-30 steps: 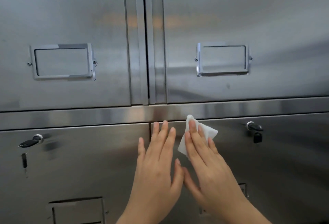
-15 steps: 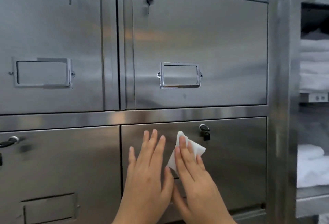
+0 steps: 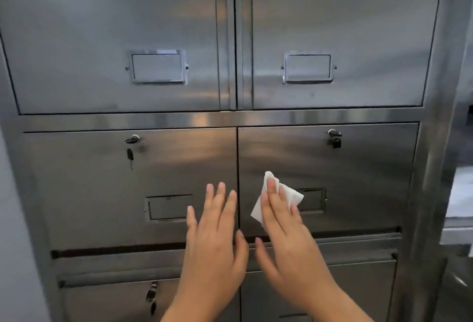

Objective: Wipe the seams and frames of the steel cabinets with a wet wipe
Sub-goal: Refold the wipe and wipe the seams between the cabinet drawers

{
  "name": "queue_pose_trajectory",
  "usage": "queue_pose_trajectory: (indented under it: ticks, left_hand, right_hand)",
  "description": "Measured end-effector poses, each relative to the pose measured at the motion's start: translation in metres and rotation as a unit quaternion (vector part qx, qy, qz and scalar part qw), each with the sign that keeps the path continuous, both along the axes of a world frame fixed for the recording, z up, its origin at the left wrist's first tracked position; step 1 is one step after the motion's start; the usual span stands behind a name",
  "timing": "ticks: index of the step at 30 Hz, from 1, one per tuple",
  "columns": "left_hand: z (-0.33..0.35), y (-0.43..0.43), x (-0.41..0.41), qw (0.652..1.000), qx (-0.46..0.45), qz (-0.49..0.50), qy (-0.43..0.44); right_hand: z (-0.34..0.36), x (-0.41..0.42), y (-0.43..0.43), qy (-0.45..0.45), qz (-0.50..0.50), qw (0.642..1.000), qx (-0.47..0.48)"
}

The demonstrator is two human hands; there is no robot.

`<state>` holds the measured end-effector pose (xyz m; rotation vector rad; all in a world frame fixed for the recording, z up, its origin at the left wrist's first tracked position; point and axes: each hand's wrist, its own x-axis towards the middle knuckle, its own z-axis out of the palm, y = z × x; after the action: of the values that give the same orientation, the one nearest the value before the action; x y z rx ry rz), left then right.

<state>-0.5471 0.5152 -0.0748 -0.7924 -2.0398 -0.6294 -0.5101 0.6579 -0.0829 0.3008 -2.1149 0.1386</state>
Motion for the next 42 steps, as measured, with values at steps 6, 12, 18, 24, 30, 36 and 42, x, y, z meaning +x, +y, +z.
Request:
queue_pose_trajectory:
  ticks: [6,12,18,24,30,36,42]
  left_hand:
    - [-0.009,-0.03,-0.004,0.999,-0.013,0.041,-0.022]
    - [-0.018,-0.046,-0.033,0.996,-0.029,0.084,-0.01]
    - [-0.045,-0.064,-0.07,0.991,-0.052,0.118,-0.036]
    - [-0.082,-0.08,-0.108,0.982,-0.036,0.163,-0.09]
    - [-0.122,-0.093,-0.126,0.973,-0.052,0.193,-0.119]
    - [-0.145,-0.116,-0.139,0.963,-0.106,0.223,-0.111]
    - [-0.158,-0.162,-0.154,0.951,-0.107,0.256,-0.135]
  right_hand:
    - [-0.007,-0.011,-0.023,-0.024,0.005,1.0,0.013]
    - [-0.014,-0.054,-0.041,-0.015,0.045,0.999,0.007]
    - [-0.042,-0.104,-0.056,-0.038,0.081,0.996,0.008]
    - [-0.076,-0.151,-0.067,-0.079,0.091,0.992,0.04]
    - [-0.117,-0.171,-0.072,-0.113,0.087,0.984,0.105]
    - [-0.147,-0.187,-0.097,-0.151,0.12,0.968,0.16]
    - [-0.169,-0.21,-0.137,-0.161,0.125,0.964,0.168]
